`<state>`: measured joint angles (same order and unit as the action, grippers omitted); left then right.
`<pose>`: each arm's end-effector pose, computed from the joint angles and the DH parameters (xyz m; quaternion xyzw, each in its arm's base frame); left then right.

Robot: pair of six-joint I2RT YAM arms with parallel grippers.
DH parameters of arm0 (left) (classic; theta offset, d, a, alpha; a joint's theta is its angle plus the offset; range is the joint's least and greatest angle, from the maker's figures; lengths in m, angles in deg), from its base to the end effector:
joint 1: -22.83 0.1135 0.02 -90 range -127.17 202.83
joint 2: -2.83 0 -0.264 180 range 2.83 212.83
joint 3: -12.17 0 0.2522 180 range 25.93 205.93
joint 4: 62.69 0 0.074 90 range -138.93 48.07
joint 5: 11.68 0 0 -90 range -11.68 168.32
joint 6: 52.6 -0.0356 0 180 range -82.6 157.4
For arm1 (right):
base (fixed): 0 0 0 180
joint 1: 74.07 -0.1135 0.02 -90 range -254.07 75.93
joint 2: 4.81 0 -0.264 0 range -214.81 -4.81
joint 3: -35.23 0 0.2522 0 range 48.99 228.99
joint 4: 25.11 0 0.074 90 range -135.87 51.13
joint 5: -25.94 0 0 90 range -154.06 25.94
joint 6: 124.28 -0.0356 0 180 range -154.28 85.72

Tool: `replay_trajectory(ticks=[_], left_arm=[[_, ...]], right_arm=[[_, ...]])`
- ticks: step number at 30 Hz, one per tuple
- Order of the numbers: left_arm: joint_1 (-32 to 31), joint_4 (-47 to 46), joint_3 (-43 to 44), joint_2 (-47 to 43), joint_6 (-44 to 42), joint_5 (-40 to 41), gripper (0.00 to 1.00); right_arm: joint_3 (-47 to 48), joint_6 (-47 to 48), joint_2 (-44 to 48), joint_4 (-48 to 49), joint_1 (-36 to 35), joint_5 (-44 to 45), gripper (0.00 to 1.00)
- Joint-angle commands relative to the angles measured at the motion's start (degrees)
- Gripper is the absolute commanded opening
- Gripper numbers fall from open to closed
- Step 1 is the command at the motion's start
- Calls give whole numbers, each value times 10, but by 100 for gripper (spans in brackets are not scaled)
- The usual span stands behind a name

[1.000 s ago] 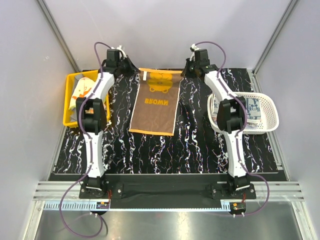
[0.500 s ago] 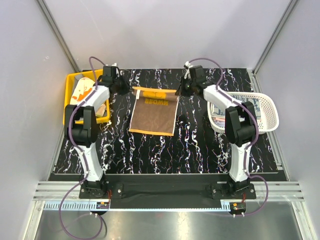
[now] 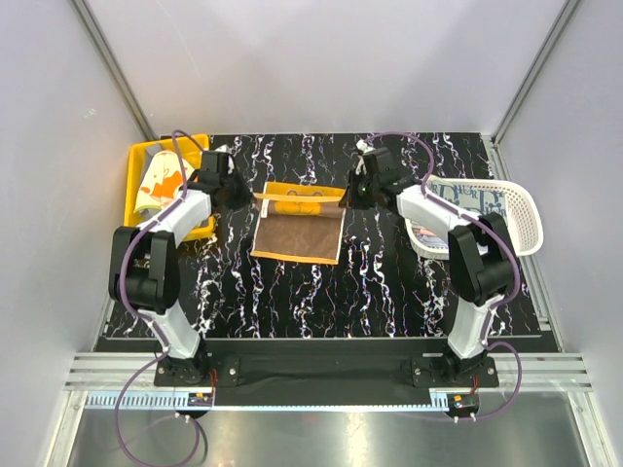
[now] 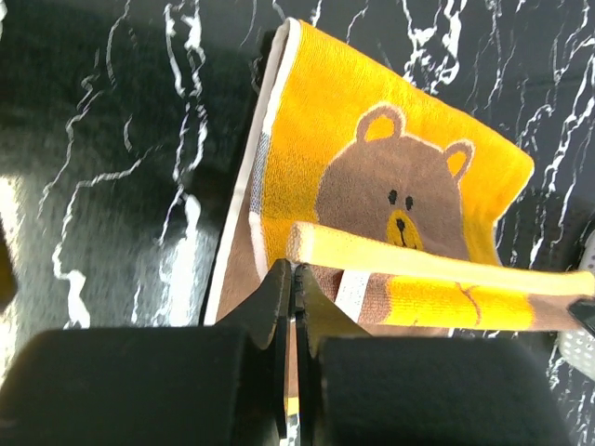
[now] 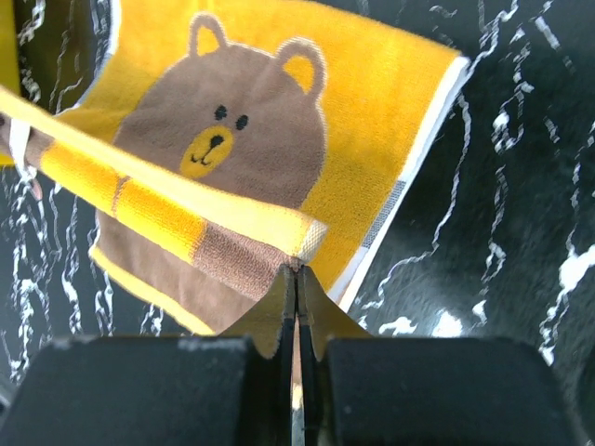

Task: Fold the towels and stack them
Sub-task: Fold the towel

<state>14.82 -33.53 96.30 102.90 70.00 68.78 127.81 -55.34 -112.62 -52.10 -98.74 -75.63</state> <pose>0.3811 -0.0596 0.2269 -0.1651 0.9067 -0.2041 0.3302 0.3830 0.1838 0.2254 -0.0695 0.9079 0.2415 0.3354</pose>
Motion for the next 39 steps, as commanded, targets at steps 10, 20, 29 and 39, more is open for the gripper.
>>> replay_trajectory(ticks=[10, 20, 29, 39], left_arm=[[-19, -21, -66, -94, -25, 68, 0], [-27, -60, -143, -114, -23, 65, 0], [-30, -73, -175, -118, -27, 67, 0], [-29, -87, -201, -131, -22, 67, 10]], right_arm=[[-79, -14, 92, 16, -28, 52, 0], [-140, -37, 84, 47, -50, 51, 0], [-164, -49, 83, 65, -61, 50, 0], [-201, -63, 94, 101, -69, 24, 12]])
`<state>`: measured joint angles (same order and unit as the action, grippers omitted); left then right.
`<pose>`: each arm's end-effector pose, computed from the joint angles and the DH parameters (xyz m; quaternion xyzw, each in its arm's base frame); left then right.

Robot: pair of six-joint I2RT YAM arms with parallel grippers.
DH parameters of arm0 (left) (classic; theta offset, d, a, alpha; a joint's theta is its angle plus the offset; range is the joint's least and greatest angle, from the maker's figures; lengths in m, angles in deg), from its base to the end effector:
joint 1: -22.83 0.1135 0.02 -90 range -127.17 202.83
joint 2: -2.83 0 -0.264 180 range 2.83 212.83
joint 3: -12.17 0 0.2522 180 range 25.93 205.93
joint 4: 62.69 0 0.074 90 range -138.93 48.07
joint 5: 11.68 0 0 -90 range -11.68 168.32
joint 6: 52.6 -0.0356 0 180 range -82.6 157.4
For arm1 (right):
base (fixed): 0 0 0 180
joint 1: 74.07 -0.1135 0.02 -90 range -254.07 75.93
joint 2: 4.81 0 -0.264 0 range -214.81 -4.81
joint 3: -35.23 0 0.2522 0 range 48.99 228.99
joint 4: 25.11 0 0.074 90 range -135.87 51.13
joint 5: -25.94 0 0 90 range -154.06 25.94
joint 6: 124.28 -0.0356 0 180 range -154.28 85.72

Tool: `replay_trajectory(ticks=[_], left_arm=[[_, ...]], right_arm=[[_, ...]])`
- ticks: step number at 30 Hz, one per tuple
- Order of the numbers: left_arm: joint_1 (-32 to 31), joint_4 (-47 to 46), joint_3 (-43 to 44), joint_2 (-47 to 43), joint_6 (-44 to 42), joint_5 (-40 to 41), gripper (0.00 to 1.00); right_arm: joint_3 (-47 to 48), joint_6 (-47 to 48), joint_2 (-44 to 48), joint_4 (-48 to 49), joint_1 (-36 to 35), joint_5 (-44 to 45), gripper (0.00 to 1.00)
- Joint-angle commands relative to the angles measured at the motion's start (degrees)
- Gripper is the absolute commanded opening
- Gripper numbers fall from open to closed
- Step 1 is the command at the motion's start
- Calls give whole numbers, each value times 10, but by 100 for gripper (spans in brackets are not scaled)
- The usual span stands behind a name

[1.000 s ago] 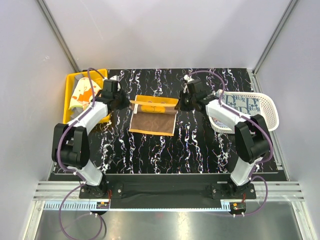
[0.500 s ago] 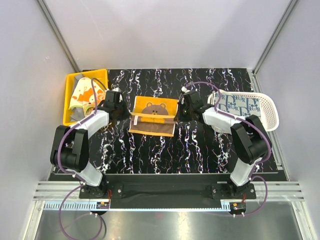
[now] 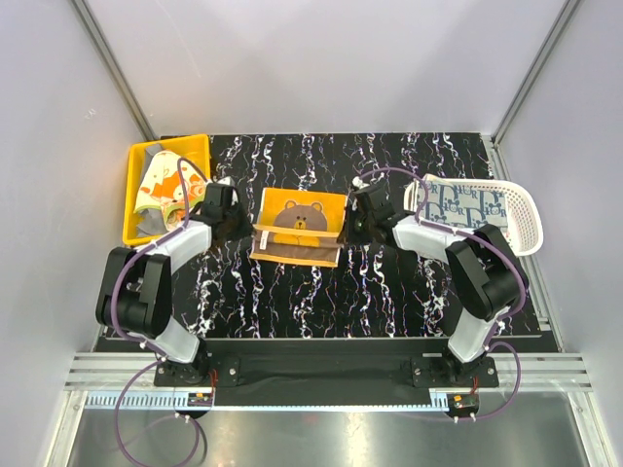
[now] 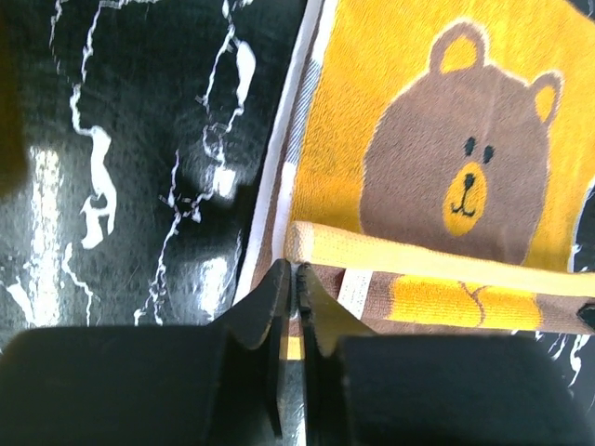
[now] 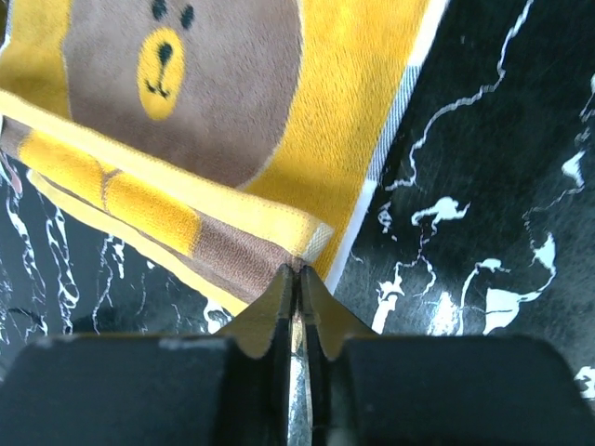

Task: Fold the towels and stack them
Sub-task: Fold the towel

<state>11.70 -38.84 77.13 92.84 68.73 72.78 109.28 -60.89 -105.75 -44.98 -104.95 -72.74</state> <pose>0.3138 -0.0652 0.1883 -0.1473 0.9238 -0.1691 0.3104 0.3147 0.1944 0.1791 -0.0624 0.9253 0.2384 0.2883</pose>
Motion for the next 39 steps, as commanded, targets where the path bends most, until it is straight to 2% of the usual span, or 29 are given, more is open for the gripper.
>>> replay_trajectory(ticks=[1, 5, 6, 8, 11, 16, 19, 24, 28, 35, 39], left_arm=[[2, -36, -17, -33, -7, 26, 15], [2, -50, -41, -49, -5, 23, 27], [1, -49, -45, -52, -6, 24, 29], [1, -47, -52, -64, -7, 26, 30], [2, -35, -47, -87, -4, 33, 31], [-7, -9, -9, -112, -8, 44, 32], [-12, -5, 36, -76, -9, 55, 33], [-12, 19, 142, 52, -15, 51, 32], [-14, 27, 172, 115, -11, 28, 31], [-37, 16, 134, 132, -12, 18, 30], [-44, 1, 88, 104, -9, 19, 29]], right_arm=[[-23, -8, 27, 34, -8, -12, 13], [-42, -13, 36, 50, -9, -31, 20], [-45, -15, 38, 53, -9, -35, 24], [-56, -21, 51, 55, -9, -40, 31], [-54, -24, 72, 55, -10, -46, 32], [-19, -27, 99, 3, -10, 12, 34], [33, -27, 60, -30, -9, 49, 36], [116, -21, -48, -66, -9, 68, 35], [156, -27, -89, -85, -9, 64, 34], [115, -42, -74, -73, -15, 47, 33], [84, -50, -51, -61, -24, 40, 33]])
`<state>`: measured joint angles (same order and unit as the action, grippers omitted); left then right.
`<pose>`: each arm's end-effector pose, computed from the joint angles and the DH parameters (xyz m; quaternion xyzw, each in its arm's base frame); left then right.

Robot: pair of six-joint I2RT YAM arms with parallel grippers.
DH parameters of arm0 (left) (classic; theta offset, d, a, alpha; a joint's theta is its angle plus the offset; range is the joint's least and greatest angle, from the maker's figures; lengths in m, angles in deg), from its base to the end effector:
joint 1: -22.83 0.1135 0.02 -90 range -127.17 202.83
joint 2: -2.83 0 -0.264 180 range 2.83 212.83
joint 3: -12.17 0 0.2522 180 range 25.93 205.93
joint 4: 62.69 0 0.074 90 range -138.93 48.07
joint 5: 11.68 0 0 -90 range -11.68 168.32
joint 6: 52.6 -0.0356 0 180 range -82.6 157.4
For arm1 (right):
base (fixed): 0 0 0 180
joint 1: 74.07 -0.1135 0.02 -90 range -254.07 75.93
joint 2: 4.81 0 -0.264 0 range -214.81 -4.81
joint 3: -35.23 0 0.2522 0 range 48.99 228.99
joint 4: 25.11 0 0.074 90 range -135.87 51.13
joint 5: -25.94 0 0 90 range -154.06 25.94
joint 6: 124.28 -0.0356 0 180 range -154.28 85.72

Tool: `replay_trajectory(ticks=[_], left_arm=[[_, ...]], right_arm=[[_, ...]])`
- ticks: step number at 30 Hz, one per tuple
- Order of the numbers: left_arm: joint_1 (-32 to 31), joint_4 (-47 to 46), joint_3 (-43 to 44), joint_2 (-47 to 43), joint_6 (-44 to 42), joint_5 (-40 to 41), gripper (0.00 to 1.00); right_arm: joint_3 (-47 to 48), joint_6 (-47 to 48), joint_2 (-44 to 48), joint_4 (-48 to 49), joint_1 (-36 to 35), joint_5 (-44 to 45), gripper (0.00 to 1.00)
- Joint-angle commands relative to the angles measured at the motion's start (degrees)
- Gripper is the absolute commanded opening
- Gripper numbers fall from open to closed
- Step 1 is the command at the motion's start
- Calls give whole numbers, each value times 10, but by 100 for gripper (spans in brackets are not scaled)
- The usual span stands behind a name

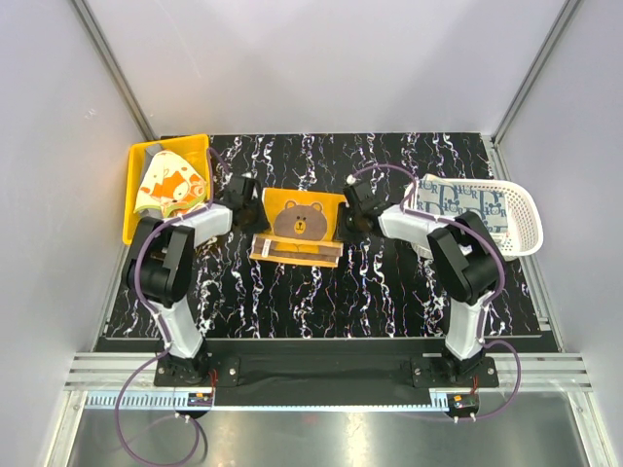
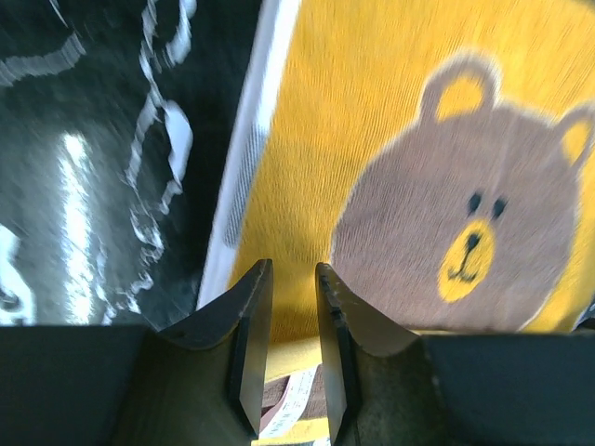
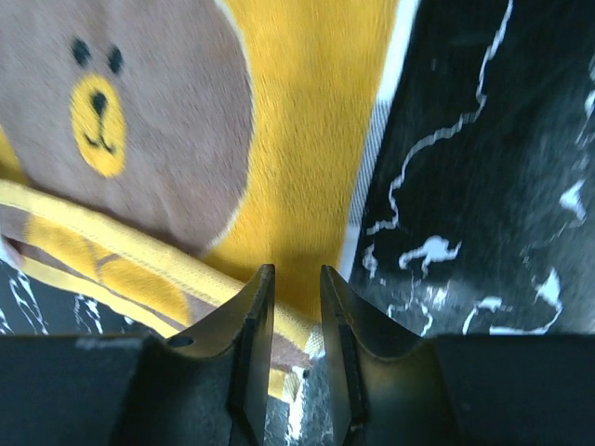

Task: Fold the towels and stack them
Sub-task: Fold the towel

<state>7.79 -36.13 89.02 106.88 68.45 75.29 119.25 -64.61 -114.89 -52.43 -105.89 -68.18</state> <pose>0.3599 -0.0987 0.1660 -0.1242 0.9420 -0.1448 0.2763 0.3407 0.2144 0.1628 -0.0236 0.9485 0.1913 0.2513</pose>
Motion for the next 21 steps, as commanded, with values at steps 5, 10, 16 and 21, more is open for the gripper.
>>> replay_trajectory(ticks=[5, 10, 16, 21], left_arm=[[-6, -28, -71, -68, -12, -4, 29], [-7, -30, -114, -111, -11, 21, 28], [-7, -31, -146, -165, -8, 9, 28], [-6, -36, -172, -193, -6, -9, 27]], right_arm=[[-50, -25, 64, 30, -36, -16, 32], [-84, -33, 99, 39, -53, -11, 32], [-120, -39, 141, 49, -61, -18, 33], [-143, -43, 147, 65, -76, -47, 33]])
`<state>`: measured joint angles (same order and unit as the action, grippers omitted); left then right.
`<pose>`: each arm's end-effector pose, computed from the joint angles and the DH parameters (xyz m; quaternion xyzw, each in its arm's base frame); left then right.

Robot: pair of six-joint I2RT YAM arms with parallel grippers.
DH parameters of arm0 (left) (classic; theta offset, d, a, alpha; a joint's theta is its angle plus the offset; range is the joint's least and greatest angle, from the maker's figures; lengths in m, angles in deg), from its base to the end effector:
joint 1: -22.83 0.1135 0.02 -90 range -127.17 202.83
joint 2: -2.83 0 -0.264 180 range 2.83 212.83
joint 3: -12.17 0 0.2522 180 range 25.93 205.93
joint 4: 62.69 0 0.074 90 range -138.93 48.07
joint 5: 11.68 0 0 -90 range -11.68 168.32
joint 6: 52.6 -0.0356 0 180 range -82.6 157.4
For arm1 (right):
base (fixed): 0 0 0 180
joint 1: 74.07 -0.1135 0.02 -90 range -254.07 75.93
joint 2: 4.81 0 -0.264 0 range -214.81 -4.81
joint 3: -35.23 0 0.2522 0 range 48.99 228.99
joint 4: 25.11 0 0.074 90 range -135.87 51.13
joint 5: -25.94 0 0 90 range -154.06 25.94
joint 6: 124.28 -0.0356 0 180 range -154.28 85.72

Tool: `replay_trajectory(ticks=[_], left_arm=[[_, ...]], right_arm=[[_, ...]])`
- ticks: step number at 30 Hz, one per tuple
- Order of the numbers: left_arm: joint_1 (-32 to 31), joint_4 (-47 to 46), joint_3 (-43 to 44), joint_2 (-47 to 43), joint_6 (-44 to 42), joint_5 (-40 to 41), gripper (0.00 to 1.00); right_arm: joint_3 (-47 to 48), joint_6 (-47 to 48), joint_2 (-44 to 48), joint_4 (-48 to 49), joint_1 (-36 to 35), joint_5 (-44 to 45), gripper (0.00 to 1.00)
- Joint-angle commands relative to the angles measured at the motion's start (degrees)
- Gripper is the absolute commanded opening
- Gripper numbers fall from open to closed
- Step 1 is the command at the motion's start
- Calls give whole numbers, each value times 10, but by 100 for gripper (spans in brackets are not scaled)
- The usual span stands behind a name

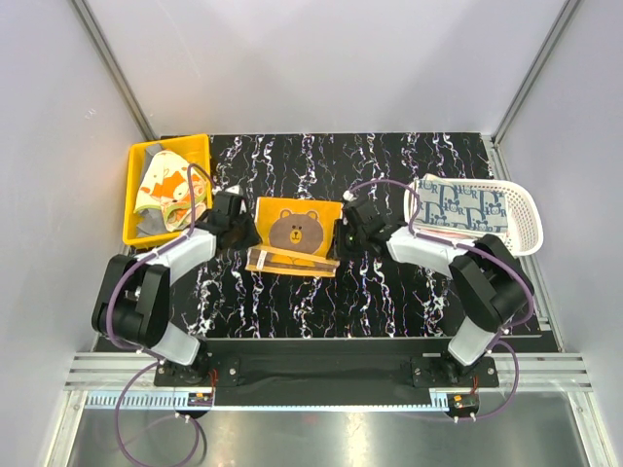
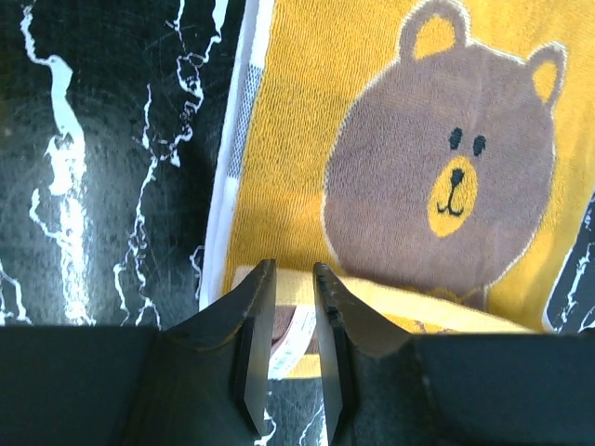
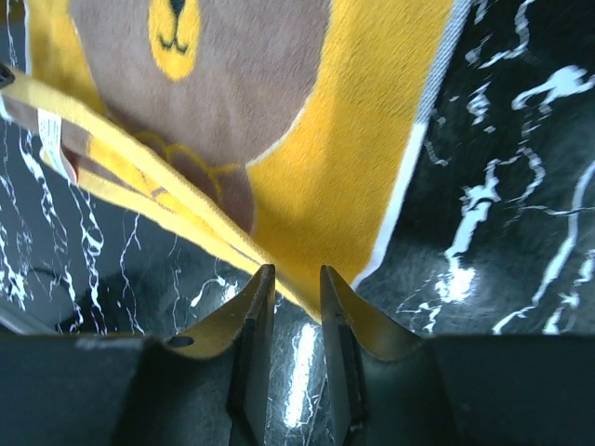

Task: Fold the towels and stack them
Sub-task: Fold the towel

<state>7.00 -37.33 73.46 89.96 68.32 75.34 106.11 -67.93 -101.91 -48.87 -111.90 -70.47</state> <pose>0.2904 -0.0843 0.1819 -0.1152 0.9359 -0.1543 0.2951 0.2734 0.2173 0.1803 -0.0533 0.9368 0.2422 0.2466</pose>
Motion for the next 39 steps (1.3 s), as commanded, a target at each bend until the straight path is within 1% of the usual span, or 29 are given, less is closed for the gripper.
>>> replay_trajectory(ticks=[1, 4, 7, 14, 15, 17, 18, 20, 21, 22, 24, 25, 26, 28, 29, 32, 34, 35, 39], left_arm=[[1, -25, -22, -32, -2, -9, 27], [2, -35, -51, -51, 7, -2, 27], [1, -33, -62, -76, 17, 3, 27], [2, -11, -70, -151, 37, 29, 28], [2, -3, -68, -167, 41, 43, 28], [2, -4, -70, -179, 45, 48, 31], [2, -6, -67, -178, 45, 51, 32], [2, -6, -46, -147, 42, 51, 32], [2, -5, -38, -132, 37, 51, 32], [2, -6, -31, -97, 36, 50, 32], [-1, -10, -10, -64, 31, 54, 31], [-2, -10, -3, -48, 29, 57, 31], [-2, -10, 5, -15, 27, 60, 31], [-7, 0, 31, 15, 21, 82, 31], [-9, 7, 39, 46, 19, 103, 31], [-18, 7, 56, 80, 17, 119, 30], [-29, 11, 59, 90, 19, 126, 29], [-43, 14, 57, 92, 22, 139, 29], [-76, 12, 25, 85, 48, 163, 28]], right_arm=[[-14, -10, 16, 33, -23, -27, 33], [-16, -8, -1, 39, -44, -31, 32], [-21, -12, -14, 45, -59, -30, 32], [-47, -11, 9, 46, -66, -11, 32], [-48, -8, 12, 45, -66, -11, 33], [-48, -6, 14, 38, -65, -7, 33], [-49, -6, 18, 38, -65, -6, 35], [-50, -12, 32, 41, -66, -6, 38], [-48, -12, 38, 40, -65, -5, 41], [-47, -10, 45, 38, -66, -3, 45], [-38, -5, 62, 26, -66, 10, 50], [-33, 0, 67, 13, -66, 15, 55], [-28, 0, 70, 8, -66, 29, 56], [-5, 3, 62, -16, -65, 51, 57], [6, 7, 47, -24, -64, 60, 57], [59, 20, 6, -32, -63, 90, 58], [83, 29, -19, -32, -60, 98, 58], [110, 31, -49, -33, -58, 109, 57], [165, 42, -119, -43, -55, 115, 56]])
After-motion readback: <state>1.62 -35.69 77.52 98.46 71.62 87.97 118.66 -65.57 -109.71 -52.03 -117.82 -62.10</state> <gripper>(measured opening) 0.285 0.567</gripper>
